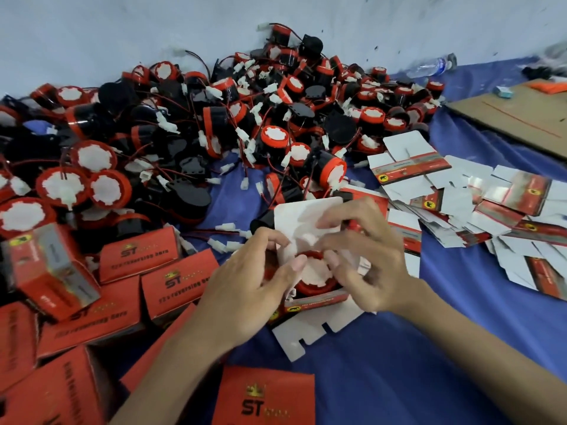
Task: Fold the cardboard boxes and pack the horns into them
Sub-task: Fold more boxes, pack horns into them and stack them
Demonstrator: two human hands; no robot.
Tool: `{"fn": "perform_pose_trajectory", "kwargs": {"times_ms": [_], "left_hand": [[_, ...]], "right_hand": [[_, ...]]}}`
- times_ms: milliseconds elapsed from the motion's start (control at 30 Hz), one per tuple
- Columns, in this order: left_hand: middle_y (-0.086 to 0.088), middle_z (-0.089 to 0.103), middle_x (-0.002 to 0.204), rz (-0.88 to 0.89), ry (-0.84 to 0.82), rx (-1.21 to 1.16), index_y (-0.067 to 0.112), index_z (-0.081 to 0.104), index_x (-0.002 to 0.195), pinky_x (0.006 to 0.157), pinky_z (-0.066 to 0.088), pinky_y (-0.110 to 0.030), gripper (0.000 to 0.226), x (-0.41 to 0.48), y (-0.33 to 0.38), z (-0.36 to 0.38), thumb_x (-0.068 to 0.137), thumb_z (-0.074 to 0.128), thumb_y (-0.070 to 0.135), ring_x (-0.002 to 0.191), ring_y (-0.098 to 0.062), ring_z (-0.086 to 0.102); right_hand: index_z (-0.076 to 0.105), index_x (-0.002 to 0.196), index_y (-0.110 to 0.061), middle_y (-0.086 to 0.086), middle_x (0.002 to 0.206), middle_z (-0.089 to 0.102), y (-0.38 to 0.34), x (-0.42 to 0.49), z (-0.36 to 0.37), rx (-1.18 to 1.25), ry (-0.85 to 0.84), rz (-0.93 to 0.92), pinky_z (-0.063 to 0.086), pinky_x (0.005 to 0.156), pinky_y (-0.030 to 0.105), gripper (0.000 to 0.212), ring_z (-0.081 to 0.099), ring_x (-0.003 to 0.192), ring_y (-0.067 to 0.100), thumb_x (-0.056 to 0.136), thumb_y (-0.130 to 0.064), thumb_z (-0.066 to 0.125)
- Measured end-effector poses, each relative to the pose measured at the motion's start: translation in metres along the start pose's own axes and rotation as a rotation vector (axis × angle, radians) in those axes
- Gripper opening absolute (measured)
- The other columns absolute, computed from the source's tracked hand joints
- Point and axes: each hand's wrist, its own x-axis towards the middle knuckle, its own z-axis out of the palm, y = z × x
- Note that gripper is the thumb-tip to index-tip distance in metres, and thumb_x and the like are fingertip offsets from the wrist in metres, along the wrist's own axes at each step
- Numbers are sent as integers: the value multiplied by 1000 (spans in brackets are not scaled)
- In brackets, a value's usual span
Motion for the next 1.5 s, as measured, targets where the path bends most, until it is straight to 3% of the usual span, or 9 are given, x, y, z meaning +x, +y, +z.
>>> {"fn": "perform_pose_trajectory", "kwargs": {"times_ms": [233,433,600,800,933,1033,1133,1300,1500], "left_hand": [[15,61,97,-2,122,38,45,29,94,80,50,-40,44,0,-3,4,69,59,65,94,-10,60],[30,50,93,26,229,-26,53,15,106,66,43,-4,84,3,-10,6,62,85,38,88,19,54],[24,53,93,40,208,147,41,33,108,71,41,-26,66,4,-9,5,63,80,52,89,-9,58],[14,62,93,57,199,113,28,55,91,75,44,-29,43,5,-5,4,62,82,43,85,-5,56],[16,66,94,62,165,83,40,44,75,77,47,-34,43,6,-2,2,62,85,37,88,-7,60],[17,68,94,98,185,121,42,40,71,78,45,-31,45,4,-2,2,63,84,39,87,-8,61],[18,68,99,140,172,187,34,46,80,77,36,-12,38,2,-2,3,69,81,39,84,-5,58],[23,61,111,191,5,114,28,55,121,83,38,-9,49,-2,-1,1,79,64,51,101,4,56],[21,52,135,189,-24,186,33,51,136,101,33,-10,59,-1,-2,-1,81,55,52,121,7,44]], "right_hand": [[57,89,0,7,94,51,15,-17,8,232,154,207,48,61,47,15,58,79,35,83,-11,50],[59,86,-1,11,102,52,9,-27,4,228,92,177,53,68,44,10,63,96,33,80,-2,50],[66,78,6,12,90,65,6,-23,3,160,-90,135,51,82,28,11,64,103,12,79,8,56],[73,91,-8,2,96,73,10,-26,3,153,-210,156,47,96,41,19,68,98,12,78,5,69],[41,103,-21,-6,87,74,0,-32,6,374,-55,381,54,82,40,47,70,94,17,77,-9,78],[42,123,-28,-6,83,73,-4,-31,6,431,-28,491,52,73,26,47,68,82,13,84,-39,66],[62,110,-25,-8,93,72,-3,-27,1,346,-104,476,49,68,18,37,67,81,7,97,-52,40],[65,109,-24,5,86,75,-5,-28,-6,427,-142,478,53,75,30,22,69,81,22,90,-25,54],[64,111,-17,-10,92,71,-2,-34,-4,385,-200,413,42,104,24,33,62,105,-6,80,-5,65]]}}
